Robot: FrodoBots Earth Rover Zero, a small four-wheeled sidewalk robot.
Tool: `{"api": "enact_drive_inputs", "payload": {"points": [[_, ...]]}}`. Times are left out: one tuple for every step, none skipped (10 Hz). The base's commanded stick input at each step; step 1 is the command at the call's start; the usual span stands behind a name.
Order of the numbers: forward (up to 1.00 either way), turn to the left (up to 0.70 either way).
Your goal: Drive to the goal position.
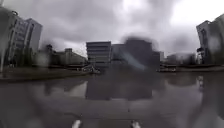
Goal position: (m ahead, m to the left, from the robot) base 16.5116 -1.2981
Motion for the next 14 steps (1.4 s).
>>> {"api": "enact_drive_inputs", "payload": {"points": [[0.7,0.0],[0.7,0.0],[0.7,0.0],[0.7,-0.15],[0.7,-0.33],[0.7,-0.16],[0.7,0.0],[0.7,0.0],[0.7,0.0],[0.7,0.0],[0.7,0.0],[0.7,0.0],[0.7,0.0],[0.7,0.0]]}}
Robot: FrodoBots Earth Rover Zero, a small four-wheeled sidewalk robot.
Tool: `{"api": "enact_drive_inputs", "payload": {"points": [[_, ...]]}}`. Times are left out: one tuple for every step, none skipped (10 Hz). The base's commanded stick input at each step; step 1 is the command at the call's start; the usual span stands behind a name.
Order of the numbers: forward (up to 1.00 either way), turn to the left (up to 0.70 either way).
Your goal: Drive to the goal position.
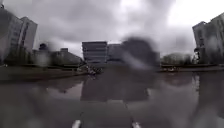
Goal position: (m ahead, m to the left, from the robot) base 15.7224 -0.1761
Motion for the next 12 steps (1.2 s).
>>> {"api": "enact_drive_inputs", "payload": {"points": [[0.7,0.0],[0.7,0.0],[0.7,0.0],[0.7,0.0],[0.7,0.0],[0.7,0.0],[0.7,0.0],[0.7,0.0],[0.7,0.0],[0.7,0.0],[0.7,0.0],[0.7,-0.01]]}}
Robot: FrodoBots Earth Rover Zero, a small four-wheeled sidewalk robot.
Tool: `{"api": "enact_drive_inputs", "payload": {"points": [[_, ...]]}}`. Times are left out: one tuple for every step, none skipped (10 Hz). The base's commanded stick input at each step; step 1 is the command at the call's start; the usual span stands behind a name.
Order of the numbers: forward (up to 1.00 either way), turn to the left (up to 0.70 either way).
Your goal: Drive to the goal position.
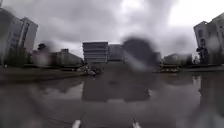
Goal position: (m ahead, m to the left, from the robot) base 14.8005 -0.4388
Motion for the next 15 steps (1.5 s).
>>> {"api": "enact_drive_inputs", "payload": {"points": [[0.7,-0.08],[0.7,-0.15],[0.7,-0.35],[0.7,-0.31],[0.7,-0.03],[0.7,0.0],[0.7,0.0],[0.7,0.0],[0.7,0.0],[0.7,0.0],[0.7,0.0],[0.7,0.0],[0.7,0.0],[0.7,0.0],[0.7,0.0]]}}
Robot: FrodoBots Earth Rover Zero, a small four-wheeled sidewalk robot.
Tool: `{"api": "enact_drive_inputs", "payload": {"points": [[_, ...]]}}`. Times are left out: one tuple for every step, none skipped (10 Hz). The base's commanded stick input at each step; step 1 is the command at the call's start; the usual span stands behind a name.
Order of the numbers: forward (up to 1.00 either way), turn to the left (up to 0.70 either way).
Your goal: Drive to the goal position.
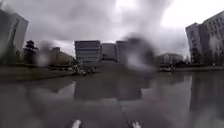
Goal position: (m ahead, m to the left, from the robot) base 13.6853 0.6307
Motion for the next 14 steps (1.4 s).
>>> {"api": "enact_drive_inputs", "payload": {"points": [[0.7,0.0],[0.7,0.0],[0.7,0.0],[0.7,0.0],[0.7,0.0],[0.7,0.0],[0.7,0.0],[0.7,0.0],[0.7,0.0],[0.7,0.0],[0.7,0.0],[0.7,0.0],[0.7,0.0],[0.7,0.0]]}}
